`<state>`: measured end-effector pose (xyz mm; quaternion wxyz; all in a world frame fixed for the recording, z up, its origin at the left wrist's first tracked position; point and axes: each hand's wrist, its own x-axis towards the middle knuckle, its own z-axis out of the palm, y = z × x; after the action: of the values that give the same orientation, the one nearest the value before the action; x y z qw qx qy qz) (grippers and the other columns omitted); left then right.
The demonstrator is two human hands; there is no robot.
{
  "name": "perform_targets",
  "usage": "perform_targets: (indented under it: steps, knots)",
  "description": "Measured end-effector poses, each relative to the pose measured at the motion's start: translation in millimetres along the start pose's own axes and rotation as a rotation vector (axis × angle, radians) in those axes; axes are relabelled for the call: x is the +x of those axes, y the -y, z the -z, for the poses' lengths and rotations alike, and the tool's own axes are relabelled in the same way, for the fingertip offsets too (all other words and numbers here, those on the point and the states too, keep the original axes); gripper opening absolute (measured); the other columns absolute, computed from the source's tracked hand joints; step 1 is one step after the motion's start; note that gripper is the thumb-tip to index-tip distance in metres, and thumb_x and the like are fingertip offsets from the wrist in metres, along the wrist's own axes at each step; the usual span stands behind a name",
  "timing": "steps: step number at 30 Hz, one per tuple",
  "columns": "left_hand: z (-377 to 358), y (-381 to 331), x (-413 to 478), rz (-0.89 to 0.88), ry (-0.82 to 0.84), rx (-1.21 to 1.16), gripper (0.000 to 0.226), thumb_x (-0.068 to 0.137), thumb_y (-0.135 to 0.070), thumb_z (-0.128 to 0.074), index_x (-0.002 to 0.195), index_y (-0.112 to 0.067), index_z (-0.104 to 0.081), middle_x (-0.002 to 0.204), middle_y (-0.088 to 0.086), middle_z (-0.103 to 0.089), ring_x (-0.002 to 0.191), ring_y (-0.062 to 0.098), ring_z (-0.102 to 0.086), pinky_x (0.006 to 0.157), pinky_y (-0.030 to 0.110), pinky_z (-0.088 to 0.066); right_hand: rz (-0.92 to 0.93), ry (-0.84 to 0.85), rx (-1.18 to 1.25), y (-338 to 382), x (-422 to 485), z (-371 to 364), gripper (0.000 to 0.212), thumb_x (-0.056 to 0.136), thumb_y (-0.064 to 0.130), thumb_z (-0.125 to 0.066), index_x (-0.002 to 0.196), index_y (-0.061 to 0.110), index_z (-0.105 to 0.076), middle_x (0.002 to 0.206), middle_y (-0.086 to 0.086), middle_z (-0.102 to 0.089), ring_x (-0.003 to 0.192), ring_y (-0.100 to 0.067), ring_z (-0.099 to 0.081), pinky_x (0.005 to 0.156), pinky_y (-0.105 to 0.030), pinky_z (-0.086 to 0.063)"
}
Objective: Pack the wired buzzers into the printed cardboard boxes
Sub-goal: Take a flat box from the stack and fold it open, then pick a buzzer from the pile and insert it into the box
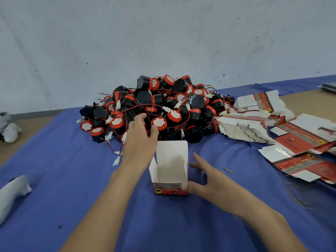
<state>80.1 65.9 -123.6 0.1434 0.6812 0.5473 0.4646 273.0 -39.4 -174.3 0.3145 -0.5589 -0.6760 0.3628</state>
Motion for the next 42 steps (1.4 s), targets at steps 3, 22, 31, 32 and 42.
perform_targets:
  steps: [3,22,31,32,42]
  knots:
    - [-21.8,4.5,34.0,0.120,0.233,0.181,0.066,0.098,-0.045,-0.057,0.152,-0.019,-0.028,0.146,0.015,-0.039,0.130,0.034,-0.046,0.103,0.046,-0.043,-0.027,-0.105,0.082,-6.7,-1.2,8.0,0.115,0.054,0.103,-0.042,0.154,0.056,-0.008,0.130,0.053,-0.039,0.114,0.022,-0.044,0.099,-0.019,-0.040]
    - [30.1,-64.0,0.9,-0.290,-0.178,-0.097,0.060,0.085,-0.040,-0.067,0.136,-0.033,-0.036,0.128,-0.010,-0.042,0.115,0.004,-0.052,0.090,0.011,-0.044,0.298,-0.611,0.387,28.0,-6.2,17.9,0.048,0.097,0.064,-0.042,0.142,0.049,-0.044,0.127,0.032,-0.057,0.115,0.007,-0.056,0.085,-0.008,-0.044]
    - [-18.5,-68.4,-87.7,-0.492,0.035,-0.048,0.050,0.088,-0.037,-0.064,0.133,-0.035,-0.041,0.127,-0.016,-0.034,0.102,0.000,-0.056,0.066,0.032,-0.057,0.270,-0.517,0.834,48.6,-6.5,5.2,0.043,0.085,0.050,-0.066,0.126,0.034,-0.064,0.119,0.012,-0.071,0.111,-0.010,-0.069,0.095,-0.038,-0.058]
    - [-15.2,-65.2,-89.6,-0.503,0.085,-0.076,0.045,0.091,-0.038,-0.059,0.132,-0.037,-0.042,0.126,-0.018,-0.037,0.104,-0.002,-0.055,0.069,0.030,-0.057,0.264,-0.520,0.860,47.0,-6.5,7.5,0.041,0.081,0.048,-0.069,0.120,0.035,-0.067,0.115,0.011,-0.073,0.108,-0.010,-0.071,0.090,-0.031,-0.059]
    - [13.3,-34.0,-78.6,-0.562,0.152,0.145,0.045,0.102,-0.013,-0.046,0.145,-0.029,-0.049,0.152,-0.019,-0.038,0.131,0.008,-0.043,0.106,0.030,-0.045,0.471,-0.466,-0.356,31.6,-11.7,-5.1,0.046,0.081,0.011,-0.076,0.123,0.023,-0.064,0.141,0.010,-0.045,0.122,-0.014,-0.052,0.101,-0.017,-0.038]
